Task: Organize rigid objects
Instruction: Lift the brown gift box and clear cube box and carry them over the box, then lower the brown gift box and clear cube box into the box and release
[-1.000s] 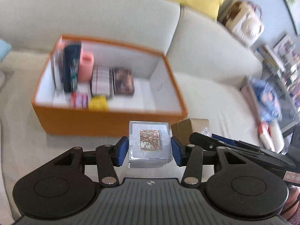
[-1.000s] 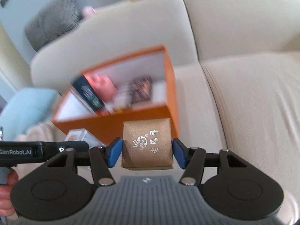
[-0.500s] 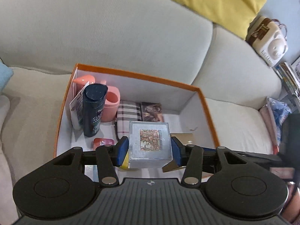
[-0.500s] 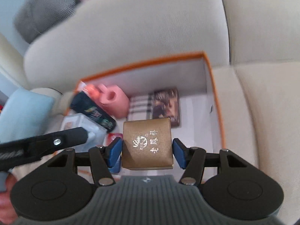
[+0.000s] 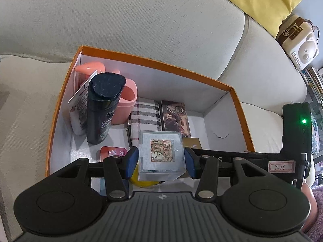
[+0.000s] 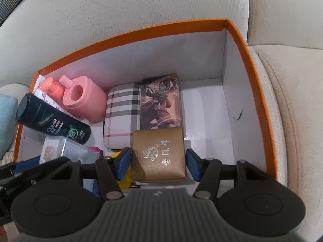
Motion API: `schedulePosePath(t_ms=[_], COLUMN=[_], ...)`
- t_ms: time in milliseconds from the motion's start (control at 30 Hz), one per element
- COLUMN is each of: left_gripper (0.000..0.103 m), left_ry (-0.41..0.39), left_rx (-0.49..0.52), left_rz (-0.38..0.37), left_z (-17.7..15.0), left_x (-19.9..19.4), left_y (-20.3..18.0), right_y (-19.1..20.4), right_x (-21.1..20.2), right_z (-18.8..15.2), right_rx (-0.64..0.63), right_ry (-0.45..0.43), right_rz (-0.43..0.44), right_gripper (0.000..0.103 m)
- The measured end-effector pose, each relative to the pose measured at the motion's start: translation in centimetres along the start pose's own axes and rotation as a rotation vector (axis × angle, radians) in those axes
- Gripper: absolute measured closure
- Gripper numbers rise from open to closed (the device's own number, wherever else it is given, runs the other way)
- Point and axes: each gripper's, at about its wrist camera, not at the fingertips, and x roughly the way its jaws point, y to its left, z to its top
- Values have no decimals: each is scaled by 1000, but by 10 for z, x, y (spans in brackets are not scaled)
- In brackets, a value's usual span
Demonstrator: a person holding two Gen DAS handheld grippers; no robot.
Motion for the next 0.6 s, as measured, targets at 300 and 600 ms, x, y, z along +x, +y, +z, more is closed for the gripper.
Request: schedulePosePath(t_ms=[300,600], left_gripper=[48,48], left_ry=[57,220], left_rx=[0,-13], left_rz=[-15,-63], left_z=[-4,-9], left_x=[2,17], left_y=[-4,-30], right_y=[-4,-3], right_x=[-11,-72], right_z=[3,-10], right_rx=[4,-121], right_ry=[-41,-247], right_rz=[27,26], right_gripper=[41,42])
